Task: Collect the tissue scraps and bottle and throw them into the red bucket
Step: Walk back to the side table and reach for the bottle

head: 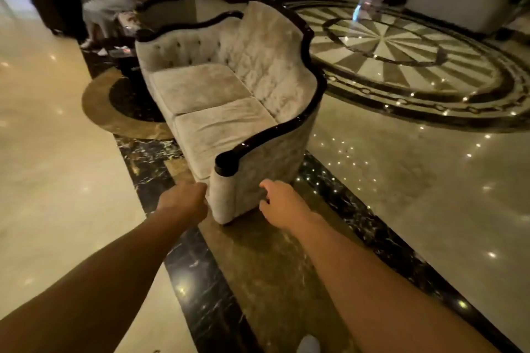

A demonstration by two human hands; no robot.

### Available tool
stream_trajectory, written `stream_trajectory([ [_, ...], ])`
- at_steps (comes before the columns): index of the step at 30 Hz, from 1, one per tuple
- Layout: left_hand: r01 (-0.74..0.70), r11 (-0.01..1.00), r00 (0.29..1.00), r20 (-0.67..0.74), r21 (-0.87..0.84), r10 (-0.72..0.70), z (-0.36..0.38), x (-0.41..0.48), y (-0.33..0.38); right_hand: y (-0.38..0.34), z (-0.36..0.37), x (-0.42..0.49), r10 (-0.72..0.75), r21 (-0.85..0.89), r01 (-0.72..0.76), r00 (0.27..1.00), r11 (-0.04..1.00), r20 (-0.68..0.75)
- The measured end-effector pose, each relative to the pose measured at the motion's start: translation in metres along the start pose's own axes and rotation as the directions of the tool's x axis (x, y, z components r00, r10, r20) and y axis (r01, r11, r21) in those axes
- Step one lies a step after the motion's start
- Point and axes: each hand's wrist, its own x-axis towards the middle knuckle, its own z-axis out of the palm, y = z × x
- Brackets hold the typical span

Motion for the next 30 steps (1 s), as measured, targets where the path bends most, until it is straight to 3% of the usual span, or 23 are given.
stream_trajectory([
  [5, 0.145, 0.986, 0.987, -0.054, -0.08, -0.149, -0.018, 0.004, -0.114, -0.093, 0.036, 0.088, -0.086, -0.111, 0.101, 0.988, 0.989, 0.129],
  [10, 0.249, 0.963, 0.966, -0.039, -0.104, -0.254, -0.018, 0.038, -0.201, -0.174, 0.078, 0.195, -0.161, -0.083, 0.178, 0.97, 0.981, 0.181],
  [14, 0.353, 0.927, 0.934, -0.014, -0.125, -0.357, -0.024, 0.099, -0.273, -0.232, 0.117, 0.287, -0.234, -0.003, 0.24, 0.949, 0.971, 0.213],
  [18, 0.479, 0.867, 0.877, 0.024, -0.139, -0.481, -0.045, 0.172, -0.34, -0.278, 0.139, 0.389, -0.25, -0.035, 0.273, 0.918, 0.961, 0.307],
  [30, 0.482, 0.853, 0.875, 0.068, -0.201, -0.479, -0.095, 0.414, -0.545, -0.451, 0.164, 0.688, -0.338, -0.065, 0.374, 0.89, 0.925, 0.305],
])
